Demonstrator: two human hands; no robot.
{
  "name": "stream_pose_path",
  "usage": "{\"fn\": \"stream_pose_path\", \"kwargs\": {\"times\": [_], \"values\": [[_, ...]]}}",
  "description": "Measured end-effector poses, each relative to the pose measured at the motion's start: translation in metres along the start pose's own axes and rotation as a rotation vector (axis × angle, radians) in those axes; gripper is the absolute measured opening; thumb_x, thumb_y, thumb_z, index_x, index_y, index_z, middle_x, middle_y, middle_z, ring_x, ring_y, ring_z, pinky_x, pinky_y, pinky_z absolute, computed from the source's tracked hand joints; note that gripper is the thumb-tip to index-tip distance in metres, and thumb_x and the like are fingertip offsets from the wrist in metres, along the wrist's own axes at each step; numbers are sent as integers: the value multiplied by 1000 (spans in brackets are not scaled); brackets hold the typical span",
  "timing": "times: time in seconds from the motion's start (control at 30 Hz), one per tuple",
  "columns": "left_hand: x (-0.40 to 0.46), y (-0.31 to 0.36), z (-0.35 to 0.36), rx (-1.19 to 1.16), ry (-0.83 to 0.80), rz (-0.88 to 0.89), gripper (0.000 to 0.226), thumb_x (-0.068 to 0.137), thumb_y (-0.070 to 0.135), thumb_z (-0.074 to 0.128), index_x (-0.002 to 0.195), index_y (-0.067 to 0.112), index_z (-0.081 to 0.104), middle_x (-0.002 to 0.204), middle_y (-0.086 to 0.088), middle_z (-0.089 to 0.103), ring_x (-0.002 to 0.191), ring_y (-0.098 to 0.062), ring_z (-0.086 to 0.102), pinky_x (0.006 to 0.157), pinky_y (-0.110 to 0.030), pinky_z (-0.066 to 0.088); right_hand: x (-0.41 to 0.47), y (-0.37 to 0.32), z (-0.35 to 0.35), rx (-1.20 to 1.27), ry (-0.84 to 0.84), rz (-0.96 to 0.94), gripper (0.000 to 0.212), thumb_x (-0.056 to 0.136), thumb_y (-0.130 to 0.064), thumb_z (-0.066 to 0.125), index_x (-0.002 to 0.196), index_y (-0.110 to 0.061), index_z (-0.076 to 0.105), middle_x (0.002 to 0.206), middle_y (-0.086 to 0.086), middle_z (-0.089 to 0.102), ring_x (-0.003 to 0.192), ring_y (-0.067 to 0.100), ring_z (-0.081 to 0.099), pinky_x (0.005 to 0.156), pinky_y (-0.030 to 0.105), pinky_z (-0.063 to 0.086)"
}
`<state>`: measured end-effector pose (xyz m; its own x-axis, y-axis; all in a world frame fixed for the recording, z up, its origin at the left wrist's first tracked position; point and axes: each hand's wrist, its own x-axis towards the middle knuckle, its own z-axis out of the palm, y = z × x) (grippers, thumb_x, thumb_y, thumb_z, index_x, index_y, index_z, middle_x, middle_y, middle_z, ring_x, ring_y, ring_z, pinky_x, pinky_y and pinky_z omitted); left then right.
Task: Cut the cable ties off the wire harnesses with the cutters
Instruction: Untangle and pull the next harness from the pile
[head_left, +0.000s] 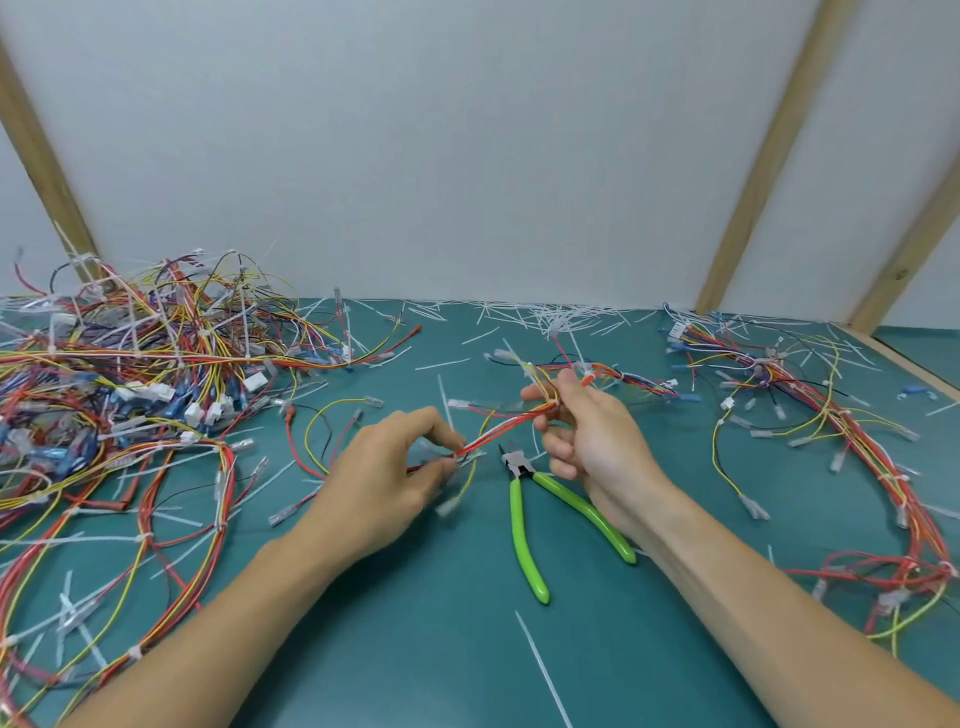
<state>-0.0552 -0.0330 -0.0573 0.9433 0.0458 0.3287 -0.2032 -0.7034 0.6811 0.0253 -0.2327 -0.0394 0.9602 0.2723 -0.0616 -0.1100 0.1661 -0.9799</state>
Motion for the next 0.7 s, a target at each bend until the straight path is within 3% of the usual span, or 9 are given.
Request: {"fn": "stream_pose_path", "kwargs": {"times": [0.13,0.27,0.5,0.57,0.63,0.7], "values": [[0,1,1,118,155,29,5,89,34,72,87,33,68,96,13,57,97,-10,52,89,-40,44,-6,-1,2,-138,-48,-103,38,111,-33,39,100,-12,69,68,-2,60,43,8,41,37,20,32],[2,6,-1,134,304,121,13,90,34,69,81,24,68,86,11,58,83,-13,51,80,-42,45,-11,2,9,-258,-109,-166,37,112,-32,38,100,-14,68,71,-2,60,44,8,43,39,20,34],[2,9,3,53,236,266,20,89,21,67,105,25,78,84,9,64,81,-19,59,74,-46,49,-14,13,14,-440,-181,-236,34,111,-27,41,121,-13,70,61,-6,60,48,7,47,46,23,42],[2,8,4,-16,209,273,19,90,15,69,104,25,78,82,7,66,80,-18,62,75,-41,51,-15,15,15,-499,-194,-258,33,110,-30,43,126,-18,69,58,10,59,49,11,48,51,26,45],[2,10,5,-66,194,237,11,91,18,72,95,26,78,79,10,66,77,-12,63,74,-28,48,-15,16,17,-508,-220,-287,33,110,-30,43,130,-21,68,73,27,62,52,15,49,52,26,45],[3,10,7,-103,177,167,7,88,22,74,89,27,78,77,10,65,75,-10,61,71,-16,41,-16,18,19,-491,-238,-312,32,110,-29,44,132,-23,68,72,15,59,51,11,47,50,23,44]]}}
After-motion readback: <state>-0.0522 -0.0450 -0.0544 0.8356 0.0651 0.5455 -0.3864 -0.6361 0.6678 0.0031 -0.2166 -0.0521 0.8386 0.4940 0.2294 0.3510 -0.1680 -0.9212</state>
